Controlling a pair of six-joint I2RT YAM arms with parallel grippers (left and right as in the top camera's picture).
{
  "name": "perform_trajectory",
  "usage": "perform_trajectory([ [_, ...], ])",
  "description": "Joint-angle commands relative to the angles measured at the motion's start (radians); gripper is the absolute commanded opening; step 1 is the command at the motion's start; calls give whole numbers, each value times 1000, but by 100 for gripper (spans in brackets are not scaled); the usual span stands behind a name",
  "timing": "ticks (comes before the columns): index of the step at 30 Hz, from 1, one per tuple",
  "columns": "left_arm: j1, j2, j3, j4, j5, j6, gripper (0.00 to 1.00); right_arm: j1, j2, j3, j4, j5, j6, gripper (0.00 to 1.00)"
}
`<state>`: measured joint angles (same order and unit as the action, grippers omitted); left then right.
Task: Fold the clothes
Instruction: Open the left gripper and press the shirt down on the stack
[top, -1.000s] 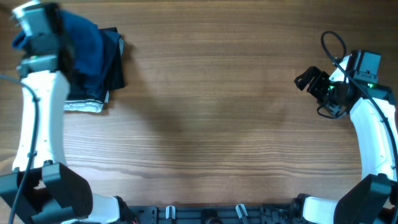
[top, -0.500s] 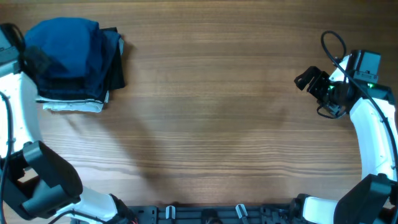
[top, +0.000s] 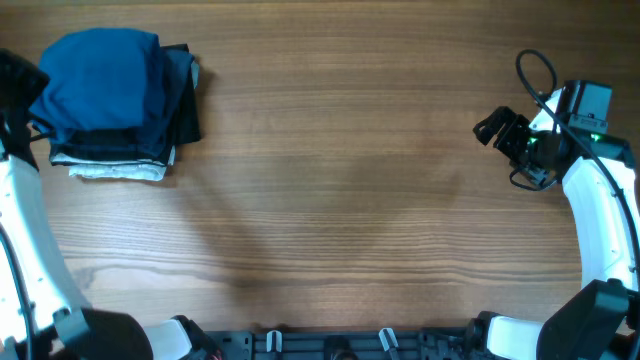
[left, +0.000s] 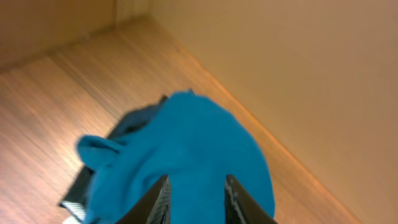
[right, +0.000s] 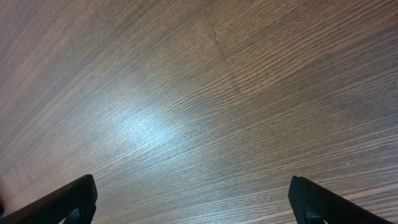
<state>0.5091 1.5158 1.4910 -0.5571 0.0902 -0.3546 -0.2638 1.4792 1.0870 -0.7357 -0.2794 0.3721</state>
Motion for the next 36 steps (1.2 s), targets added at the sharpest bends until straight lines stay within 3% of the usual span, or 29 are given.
perform_trajectory([
  [1, 2, 125, 3, -1, 85, -5, 26, -2, 6, -9, 3, 11, -3, 100],
  [11, 50, 413, 0, -96, 66, 3, 12, -2, 6, -9, 3, 11, -3, 99],
  [15, 36, 383, 2, -102, 108, 2, 11, -2, 6, -9, 2, 11, -3, 99],
  [19, -1, 233, 2, -81, 158, 2, 12, -2, 6, -9, 2, 11, -3, 100],
  [24, -77, 113, 2, -52, 233, 2, 19, -2, 6, -9, 2, 11, -3, 100],
  [28, -145, 160, 2, -63, 246, 6, 20, -2, 6, -9, 2, 11, -3, 99],
  [32, -172, 278, 0, -103, 261, 10, 12, -2, 6, -9, 2, 11, -3, 99],
  [36, -199, 409, 0, -149, 413, 109, 6, -2, 6, -9, 3, 11, -3, 100],
])
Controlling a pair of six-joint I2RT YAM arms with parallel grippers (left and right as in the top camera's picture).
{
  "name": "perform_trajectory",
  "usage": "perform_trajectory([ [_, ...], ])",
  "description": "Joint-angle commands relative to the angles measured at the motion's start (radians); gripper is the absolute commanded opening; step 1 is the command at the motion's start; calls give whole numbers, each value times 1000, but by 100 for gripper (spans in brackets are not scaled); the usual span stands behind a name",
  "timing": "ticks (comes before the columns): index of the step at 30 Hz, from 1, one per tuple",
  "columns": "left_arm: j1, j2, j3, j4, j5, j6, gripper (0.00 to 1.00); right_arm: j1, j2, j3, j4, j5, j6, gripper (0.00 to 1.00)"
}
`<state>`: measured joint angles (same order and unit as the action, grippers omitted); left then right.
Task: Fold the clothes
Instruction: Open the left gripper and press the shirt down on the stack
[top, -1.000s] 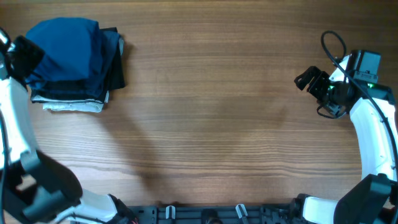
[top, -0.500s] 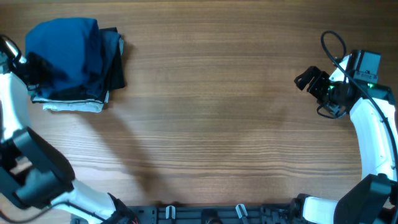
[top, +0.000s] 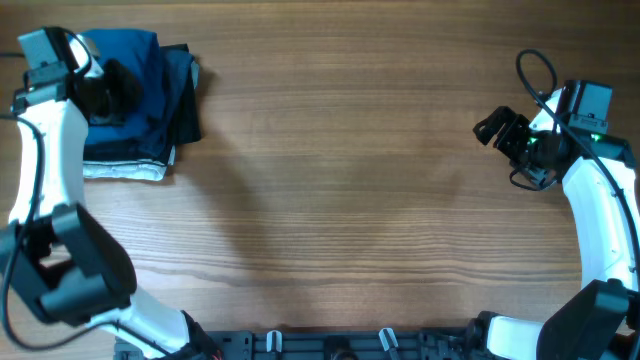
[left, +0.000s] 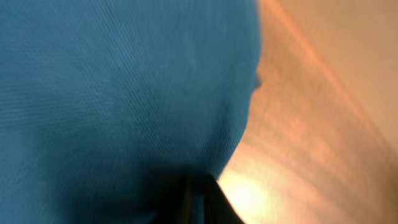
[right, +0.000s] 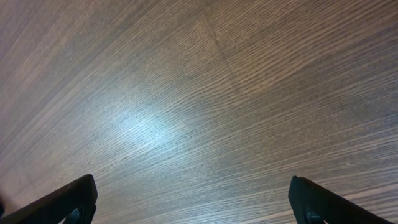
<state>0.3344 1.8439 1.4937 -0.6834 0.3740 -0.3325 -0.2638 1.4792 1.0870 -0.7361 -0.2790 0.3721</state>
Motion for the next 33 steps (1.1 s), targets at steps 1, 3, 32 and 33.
perform_trajectory([
  [1, -29, 92, -3, -25, 132, 90, 6, -2, 6, -9, 3, 10, -3, 99],
  [3, -31, 85, -2, -19, 136, 90, 6, -2, 6, -9, 3, 10, -3, 100],
  [32, -175, -239, 5, 77, 138, 36, 100, -2, 6, -9, 3, 10, -3, 100],
  [33, -175, -239, 5, 77, 138, 36, 100, -2, 6, -9, 3, 10, -3, 100],
])
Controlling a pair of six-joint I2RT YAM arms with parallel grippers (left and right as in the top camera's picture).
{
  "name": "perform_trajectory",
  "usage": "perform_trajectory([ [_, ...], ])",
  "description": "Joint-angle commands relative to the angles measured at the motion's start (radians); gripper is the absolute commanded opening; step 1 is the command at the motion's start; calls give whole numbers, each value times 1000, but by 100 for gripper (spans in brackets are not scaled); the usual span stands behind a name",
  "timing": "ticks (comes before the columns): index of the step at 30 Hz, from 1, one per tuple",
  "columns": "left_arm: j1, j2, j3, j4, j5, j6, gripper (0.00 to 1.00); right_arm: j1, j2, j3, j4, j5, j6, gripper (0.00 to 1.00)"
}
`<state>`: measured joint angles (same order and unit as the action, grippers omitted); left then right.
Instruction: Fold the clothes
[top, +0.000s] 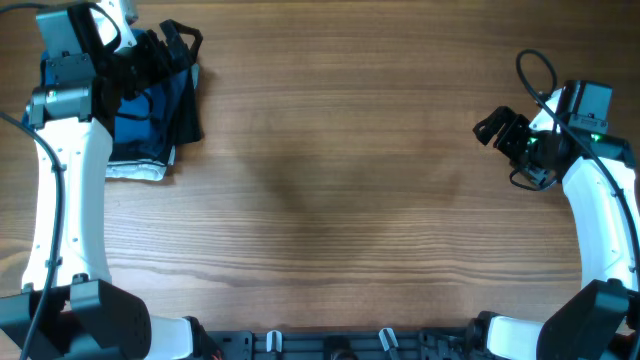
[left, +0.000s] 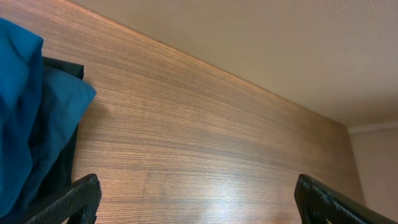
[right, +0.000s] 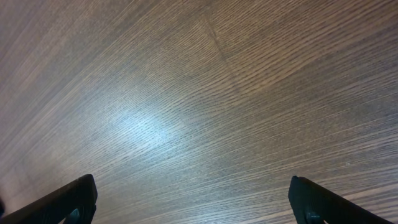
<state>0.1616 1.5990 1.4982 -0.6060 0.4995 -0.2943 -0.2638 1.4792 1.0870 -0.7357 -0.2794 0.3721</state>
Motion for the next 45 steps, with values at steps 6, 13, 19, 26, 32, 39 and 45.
perform_trajectory([
  [6, -2, 5, 0, 0, 12, -2, 100, -2, 6, -9, 2, 11, -3, 99],
  [13, -2, 6, 0, 0, 12, -2, 100, -2, 6, -9, 3, 11, -3, 100],
  [19, -2, 5, 0, 0, 12, -2, 100, -2, 6, -9, 2, 11, -3, 99],
  [26, -2, 5, 0, 11, -202, -1, 100, -2, 6, -9, 2, 11, -3, 100],
  [32, -2, 5, 0, -103, -745, -1, 100, -2, 6, -9, 3, 11, -3, 99],
  [39, -2, 5, 0, -107, -744, -2, 100, -2, 6, -9, 2, 11, -3, 99],
  [45, -2, 5, 0, -106, -744, -2, 100, -2, 6, -9, 3, 11, -3, 100],
])
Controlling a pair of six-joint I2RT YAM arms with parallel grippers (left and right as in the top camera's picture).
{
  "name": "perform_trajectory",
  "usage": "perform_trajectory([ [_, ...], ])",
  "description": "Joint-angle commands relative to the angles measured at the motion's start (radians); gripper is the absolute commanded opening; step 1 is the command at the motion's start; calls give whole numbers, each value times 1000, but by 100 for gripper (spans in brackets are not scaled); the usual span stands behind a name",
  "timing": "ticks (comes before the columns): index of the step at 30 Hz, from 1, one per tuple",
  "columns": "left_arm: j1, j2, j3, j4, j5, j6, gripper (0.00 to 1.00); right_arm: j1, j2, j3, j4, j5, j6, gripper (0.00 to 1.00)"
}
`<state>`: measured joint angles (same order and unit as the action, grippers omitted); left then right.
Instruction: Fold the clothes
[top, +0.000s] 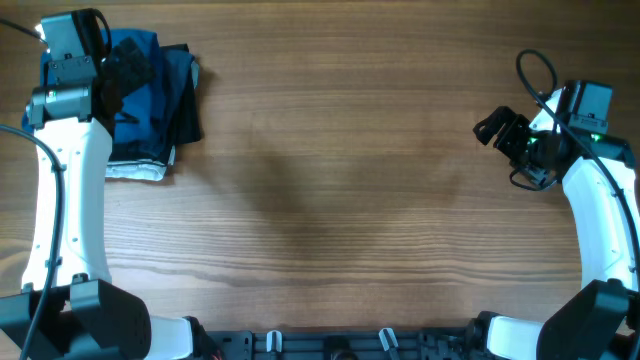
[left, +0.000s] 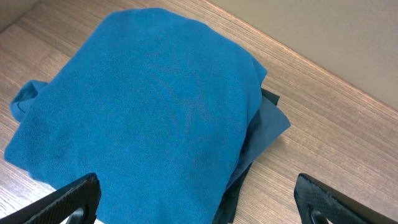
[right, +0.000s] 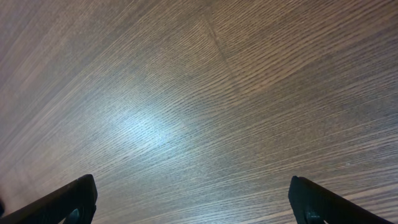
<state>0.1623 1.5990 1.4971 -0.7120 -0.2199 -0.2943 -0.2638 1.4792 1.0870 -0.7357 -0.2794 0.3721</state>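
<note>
A stack of folded clothes (top: 165, 95) lies at the table's far left corner. A bright blue garment (left: 143, 112) is on top, with a darker blue layer (left: 268, 124) and a black one (left: 231, 198) under it and a white piece (top: 135, 171) at the bottom. My left gripper (top: 120, 70) hovers over the stack's top, open wide, with nothing between its fingers (left: 69, 202). My right gripper (top: 495, 128) hangs open over bare wood at the right side, far from the clothes.
The wooden table (top: 340, 190) stretches between the two arms. A pale wall (left: 348, 37) runs behind the table's far edge, close behind the stack. The right wrist view holds only wood grain (right: 199, 99).
My left gripper has drawn back to the left, from the stack's right part to over its top. Its camera now looks down on the blue garment. It is still open. The right arm is unchanged.
My left gripper first hung at the table's left edge, jaws close together above the blue top garment. Then it was down against that garment. Later it stood open, facing the table beyond the stack. Now it hovers open over the stack. The right arm never moved.
</note>
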Motion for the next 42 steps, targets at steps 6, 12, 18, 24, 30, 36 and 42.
perform_trajectory([
  [6, -3, 5, 1, 0, -24, -2, 100, -2, -34, -16, 2, 11, -3, 100],
  [12, -3, 5, 1, 0, -24, -2, 100, -1, -390, -16, 3, 11, -3, 100],
  [18, -3, 5, 1, -1, -24, -2, 100, 76, -884, -20, 47, 233, -5, 100],
  [24, -3, 5, 1, 0, -24, -2, 100, 150, -1196, -258, 198, 332, -37, 99],
  [30, -3, 5, 1, 0, -24, -2, 100, 167, -1434, -712, 625, 280, -24, 100],
  [36, -3, 5, 1, 0, -24, -2, 100, 257, -1476, -996, 893, 315, -30, 100],
  [42, -3, 5, 1, 0, -24, -2, 100, 257, -1476, -1083, 917, 352, -32, 100],
])
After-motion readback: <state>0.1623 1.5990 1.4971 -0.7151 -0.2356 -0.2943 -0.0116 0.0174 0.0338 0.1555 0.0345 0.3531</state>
